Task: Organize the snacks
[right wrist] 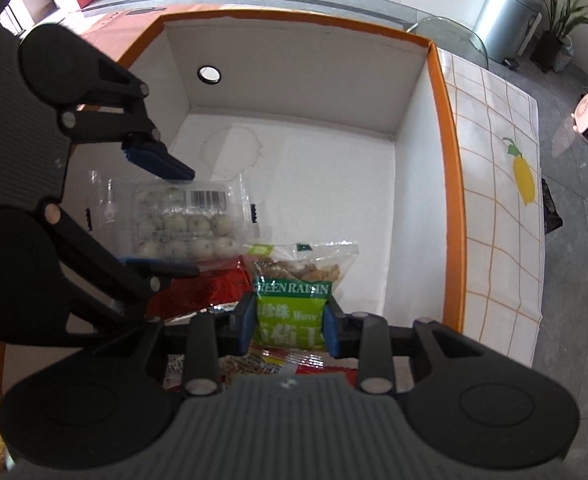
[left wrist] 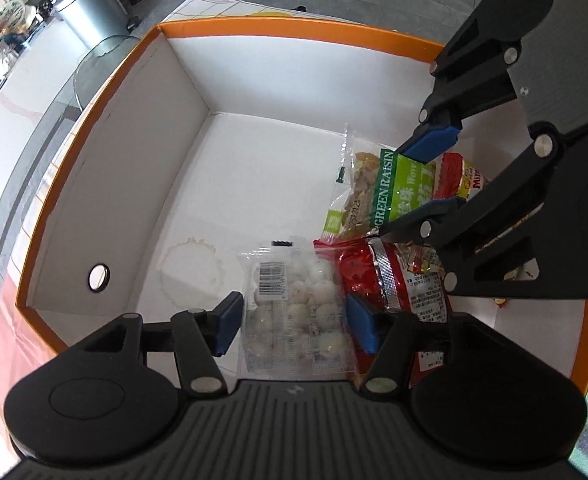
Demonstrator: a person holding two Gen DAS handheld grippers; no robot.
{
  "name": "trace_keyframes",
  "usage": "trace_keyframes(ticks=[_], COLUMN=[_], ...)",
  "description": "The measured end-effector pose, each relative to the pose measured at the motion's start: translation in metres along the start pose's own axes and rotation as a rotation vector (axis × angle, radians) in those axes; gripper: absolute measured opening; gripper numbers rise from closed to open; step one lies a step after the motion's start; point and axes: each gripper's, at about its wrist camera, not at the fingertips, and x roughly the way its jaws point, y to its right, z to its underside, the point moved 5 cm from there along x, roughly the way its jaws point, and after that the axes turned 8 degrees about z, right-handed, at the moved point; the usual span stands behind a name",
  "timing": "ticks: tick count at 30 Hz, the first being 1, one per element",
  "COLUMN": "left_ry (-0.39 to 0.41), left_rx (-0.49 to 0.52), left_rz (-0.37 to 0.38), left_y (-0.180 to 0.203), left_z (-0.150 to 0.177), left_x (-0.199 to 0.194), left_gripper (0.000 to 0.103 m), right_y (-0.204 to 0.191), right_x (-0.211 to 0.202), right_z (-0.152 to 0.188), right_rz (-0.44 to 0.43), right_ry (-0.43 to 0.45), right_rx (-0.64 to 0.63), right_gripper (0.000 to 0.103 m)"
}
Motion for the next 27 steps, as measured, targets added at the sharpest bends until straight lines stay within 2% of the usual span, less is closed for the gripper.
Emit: trace_keyframes(ticks=[3,7,14,22,27], left_ry=[0.012,0.058,0.149,0.225,0.24], left_rx=[-0.028,-0.047,-0.059,-0.105,-0.15], left_rz=[-0.019,0.024,0.042,0.018,-0.03], left_y=[-0.007,-0.012,-0.013,-0.004,-0.001], left_z=[0.004,0.01,0.024,0.053,0.079], left_x=[-0.004,-0.018,-0.064,-0.111,-0.138], left_gripper=[0.07,0.07,0.07,0.07,0.07], right_y=[-0.003,-0.006,-0.007,-0.014,-0.031], right_x=[0.0,0.007,0.009,0.0,-0.029], right_z=[-0.006,-0.011,-0.017,-0.014,-0.013], right_rz=[0.006,0.034,0.062,0.134,0.136], right_ry=[-0.012,-0.046,-0.089,-0.098,-0.069], right_rx=[0.003,-0.002,0.024,0.036,0.046], right_gripper=[0.033,0.033,0.035,0.039,0.04])
